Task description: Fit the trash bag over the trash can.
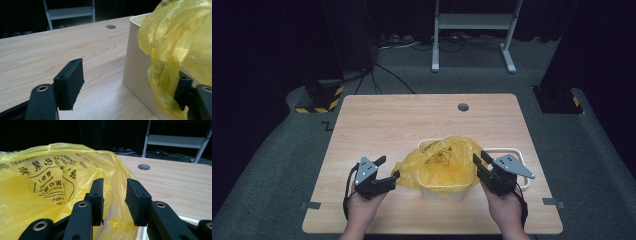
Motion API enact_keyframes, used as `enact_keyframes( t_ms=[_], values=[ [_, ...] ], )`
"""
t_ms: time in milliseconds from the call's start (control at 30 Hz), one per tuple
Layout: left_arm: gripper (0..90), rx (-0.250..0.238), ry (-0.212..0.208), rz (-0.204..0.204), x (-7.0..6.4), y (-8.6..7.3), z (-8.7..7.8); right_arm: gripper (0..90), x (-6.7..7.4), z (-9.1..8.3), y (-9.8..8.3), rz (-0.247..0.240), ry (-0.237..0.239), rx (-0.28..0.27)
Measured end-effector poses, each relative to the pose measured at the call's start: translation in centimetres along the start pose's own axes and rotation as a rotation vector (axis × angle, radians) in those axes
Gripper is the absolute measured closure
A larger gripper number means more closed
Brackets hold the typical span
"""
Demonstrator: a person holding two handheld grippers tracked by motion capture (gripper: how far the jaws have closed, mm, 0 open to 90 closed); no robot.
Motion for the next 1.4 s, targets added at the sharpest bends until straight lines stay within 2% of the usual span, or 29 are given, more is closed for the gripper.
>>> enact_keyframes(
  t_ms=[67, 167, 267, 433, 633, 700, 767, 833, 867, 967, 1000, 1067, 1200, 1400],
  values=[
    [23.8, -0.005, -0.003, -0.023, -0.1, 0.1, -0.5, 67.3, 0.1, -0.1, 0.0, 0.002, 0.002, -0.005],
    [23.0, -0.016, -0.008, 0.001, -0.6, 0.2, -1.4, 67.1, 0.3, -0.1, 0.1, -0.006, 0.008, -0.006],
    [22.0, -0.012, -0.01, -0.001, -0.9, -0.1, -1.8, 66.9, 0.4, -0.1, 0.1, -0.008, 0.014, -0.006],
    [20.6, -0.01, -0.031, -0.012, -1.5, -0.2, -1.4, 66.8, 0.8, 0.0, 0.1, -0.018, 0.021, -0.008],
    [19.4, -0.025, -0.089, -0.018, -2.8, 0.8, -0.8, 66.4, 1.3, 0.0, 0.2, -0.031, 0.028, -0.013],
    [18.2, -0.023, -0.108, -0.038, -3.2, 1.0, -0.9, 66.3, 1.4, 0.0, 0.2, -0.034, 0.03, -0.013],
    [17.6, -0.022, -0.13, -0.085, -3.4, 1.0, -0.9, 66.2, 1.4, -0.1, 0.1, -0.032, 0.033, -0.014],
    [15.6, -0.015, -0.127, -0.117, -3.5, 1.1, -1.0, 66.0, 1.6, -0.1, 0.1, -0.034, 0.036, -0.012],
    [15.3, -0.017, -0.118, -0.111, -3.5, 1.1, -1.0, 66.1, 1.7, -0.2, 0.1, -0.041, 0.037, -0.017],
    [15.3, -0.031, -0.084, -0.073, -3.4, 1.3, -0.8, 66.1, 2.4, -0.6, 0.4, -0.059, 0.05, -0.03],
    [15.3, -0.035, -0.074, -0.077, -3.3, 1.4, -0.7, 66.1, 2.8, -0.8, 0.6, -0.069, 0.059, -0.039],
    [15.3, -0.04, -0.085, -0.109, -2.9, 1.6, -0.4, 66.6, 3.5, -0.9, 1.0, -0.079, 0.074, -0.05],
    [15.1, -0.066, -0.105, -0.065, -3.6, 1.9, -0.6, 67.5, 4.9, -1.1, 1.5, -0.081, 0.116, -0.058],
    [14.9, -0.08, -0.108, -0.08, -3.6, 2.2, -0.1, 68.1, 7.8, -1.1, 2.0, -0.111, 0.179, -0.076]
  ],
)
Point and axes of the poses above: each handheld gripper's, and its own axes: z roughly forward along the jaws, y roughly out of its top, x roughly to its left, the point moved 2 cm from there along z, roughly forward along the jaws, and after that the axes turned 4 degrees about -z, right-handed, at the moved point
